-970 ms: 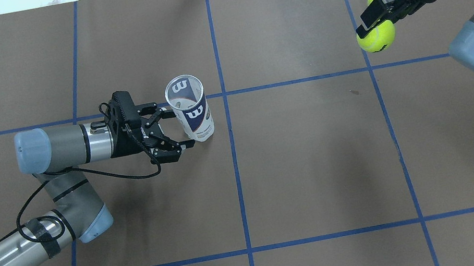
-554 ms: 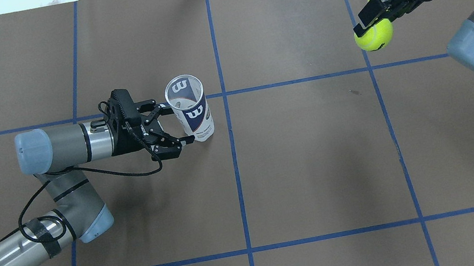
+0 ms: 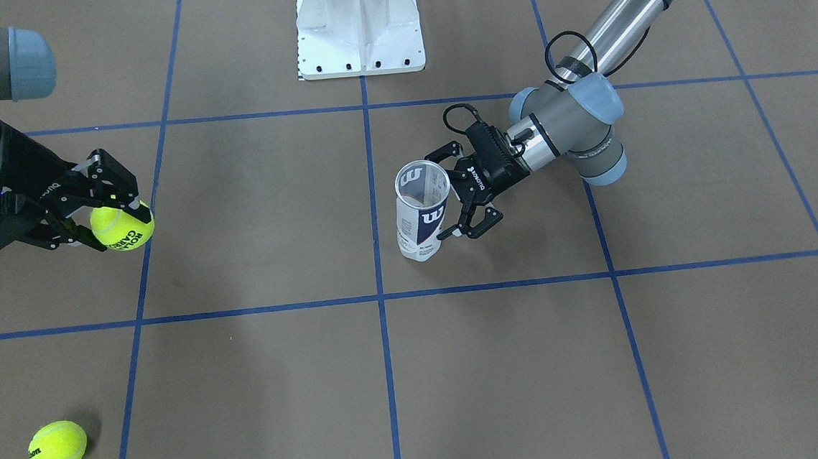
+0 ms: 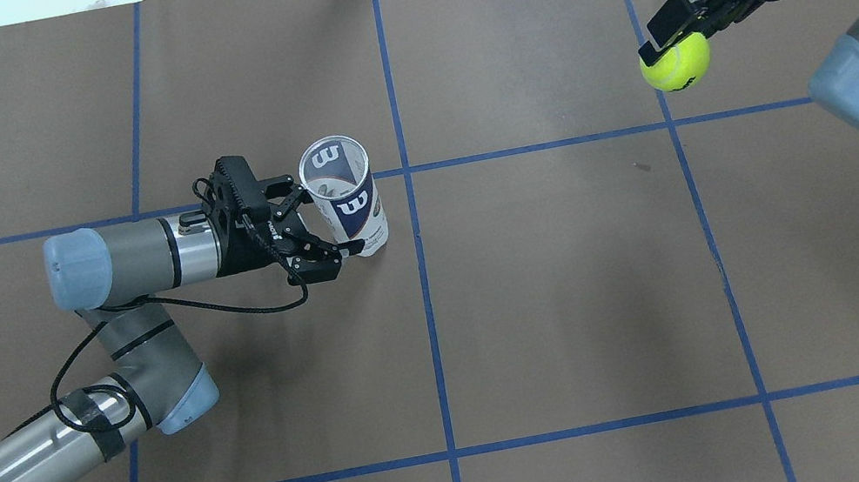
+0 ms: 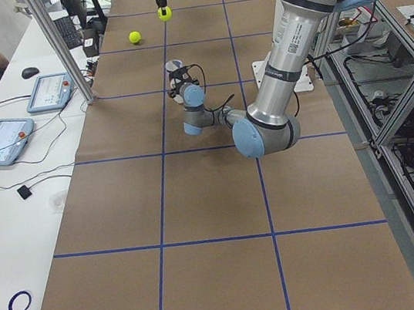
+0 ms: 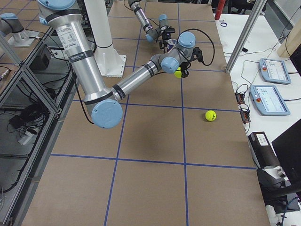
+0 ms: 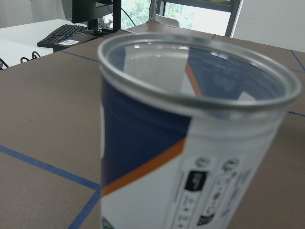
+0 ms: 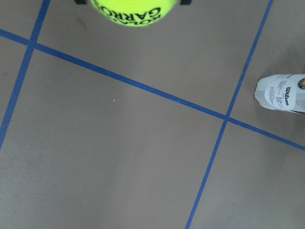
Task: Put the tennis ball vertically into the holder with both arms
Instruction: 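Carry the ball with the right gripper over the can's open top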
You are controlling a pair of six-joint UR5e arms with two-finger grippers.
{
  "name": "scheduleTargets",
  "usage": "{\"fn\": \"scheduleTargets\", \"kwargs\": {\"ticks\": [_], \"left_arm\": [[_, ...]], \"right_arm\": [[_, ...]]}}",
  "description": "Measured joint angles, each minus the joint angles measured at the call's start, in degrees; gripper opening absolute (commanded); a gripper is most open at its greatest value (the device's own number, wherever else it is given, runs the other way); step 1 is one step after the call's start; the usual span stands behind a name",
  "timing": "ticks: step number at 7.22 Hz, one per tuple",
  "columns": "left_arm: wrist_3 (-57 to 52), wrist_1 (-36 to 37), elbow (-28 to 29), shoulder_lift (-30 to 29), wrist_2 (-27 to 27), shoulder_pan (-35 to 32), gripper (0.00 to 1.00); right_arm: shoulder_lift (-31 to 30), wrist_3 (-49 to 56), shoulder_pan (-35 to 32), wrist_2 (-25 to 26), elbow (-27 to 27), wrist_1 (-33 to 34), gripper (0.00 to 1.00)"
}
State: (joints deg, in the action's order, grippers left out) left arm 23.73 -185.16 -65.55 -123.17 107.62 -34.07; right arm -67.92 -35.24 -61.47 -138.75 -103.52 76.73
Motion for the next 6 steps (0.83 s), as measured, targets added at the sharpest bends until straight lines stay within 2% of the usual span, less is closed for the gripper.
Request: {"fn": "scheduleTargets", "kwargs": {"ticks": [6], "left_arm": [[-0.35,-0.10,1.03,-0.88,-0.36,0.19,0.99]], "right_arm": [[0.40,-0.26,0.52,0.32,-0.74,0.00,0.00]]}}
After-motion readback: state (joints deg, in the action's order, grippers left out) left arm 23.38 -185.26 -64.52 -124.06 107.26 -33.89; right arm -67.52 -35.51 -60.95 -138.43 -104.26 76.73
